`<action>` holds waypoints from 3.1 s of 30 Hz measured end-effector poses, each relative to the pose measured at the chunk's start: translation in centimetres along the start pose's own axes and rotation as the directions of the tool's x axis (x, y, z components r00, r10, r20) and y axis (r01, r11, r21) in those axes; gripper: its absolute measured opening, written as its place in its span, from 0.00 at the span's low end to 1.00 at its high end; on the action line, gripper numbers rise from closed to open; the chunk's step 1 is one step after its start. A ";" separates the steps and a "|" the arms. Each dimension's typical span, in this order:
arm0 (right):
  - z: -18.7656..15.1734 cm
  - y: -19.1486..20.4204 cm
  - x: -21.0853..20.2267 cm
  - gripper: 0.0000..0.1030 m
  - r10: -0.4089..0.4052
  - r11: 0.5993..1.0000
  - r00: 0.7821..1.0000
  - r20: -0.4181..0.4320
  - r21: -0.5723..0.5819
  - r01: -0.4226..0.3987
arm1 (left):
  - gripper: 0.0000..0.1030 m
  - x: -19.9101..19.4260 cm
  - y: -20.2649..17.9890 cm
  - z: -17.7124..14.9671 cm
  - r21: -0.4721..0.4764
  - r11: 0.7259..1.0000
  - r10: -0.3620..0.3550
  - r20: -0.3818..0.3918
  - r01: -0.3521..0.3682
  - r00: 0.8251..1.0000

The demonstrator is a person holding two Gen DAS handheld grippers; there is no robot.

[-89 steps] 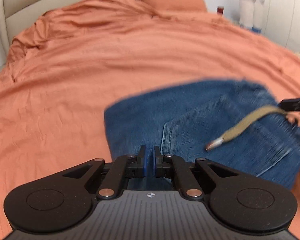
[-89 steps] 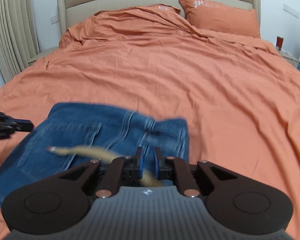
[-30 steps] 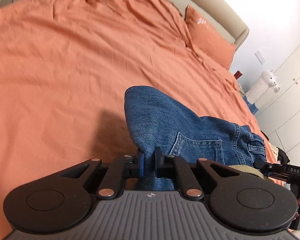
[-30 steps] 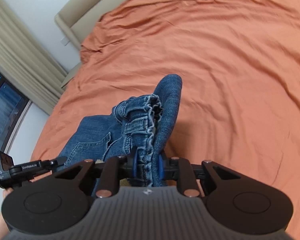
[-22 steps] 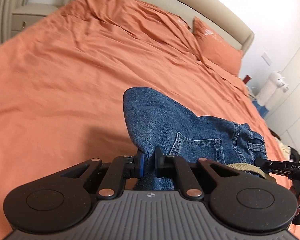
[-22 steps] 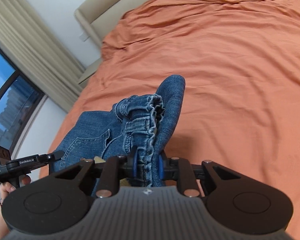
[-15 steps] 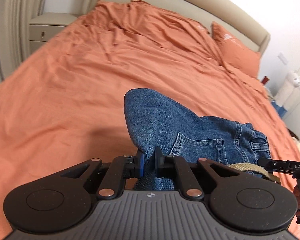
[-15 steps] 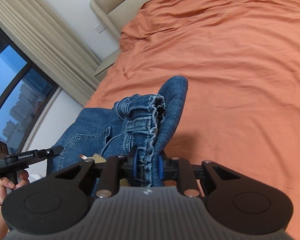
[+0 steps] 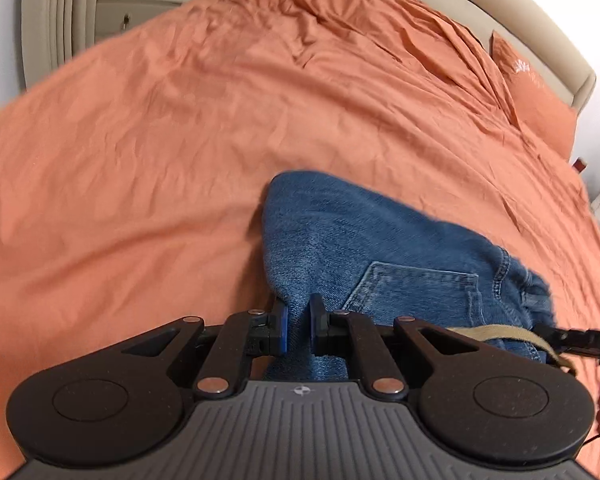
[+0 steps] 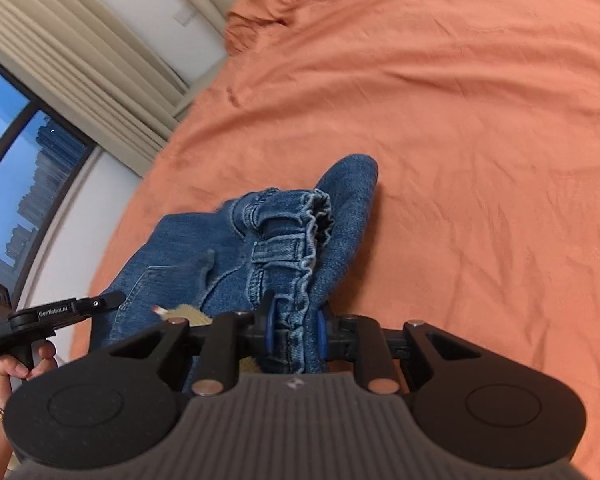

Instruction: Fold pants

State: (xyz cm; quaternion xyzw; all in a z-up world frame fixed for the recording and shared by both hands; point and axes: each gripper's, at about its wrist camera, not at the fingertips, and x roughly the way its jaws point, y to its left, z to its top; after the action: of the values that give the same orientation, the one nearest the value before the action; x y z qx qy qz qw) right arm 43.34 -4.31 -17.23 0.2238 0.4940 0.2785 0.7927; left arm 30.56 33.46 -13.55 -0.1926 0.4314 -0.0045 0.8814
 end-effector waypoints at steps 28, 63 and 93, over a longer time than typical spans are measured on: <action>-7.8 15.1 -2.9 0.40 -0.177 0.699 0.949 0.263 -0.645 0.309 | 0.39 -4.9 -11.6 -5.1 0.406 0.913 0.059 -0.023 -0.045 0.998; -12.0 20.1 -14.8 0.78 -0.107 0.763 0.924 0.367 -0.565 0.313 | 0.63 -19.6 -19.1 -6.2 0.517 0.803 0.199 0.238 -0.298 0.951; -27.2 18.2 -19.4 0.79 -0.256 0.808 0.798 0.545 -0.332 0.486 | 0.92 -21.1 -18.8 -21.4 0.158 0.906 0.321 0.345 -0.392 0.882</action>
State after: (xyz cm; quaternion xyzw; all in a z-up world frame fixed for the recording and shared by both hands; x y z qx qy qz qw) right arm 7.76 -1.43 -4.17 -0.0117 0.2394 0.1566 0.9581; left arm 4.02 12.58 -2.96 -0.0074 0.3119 0.1407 0.9396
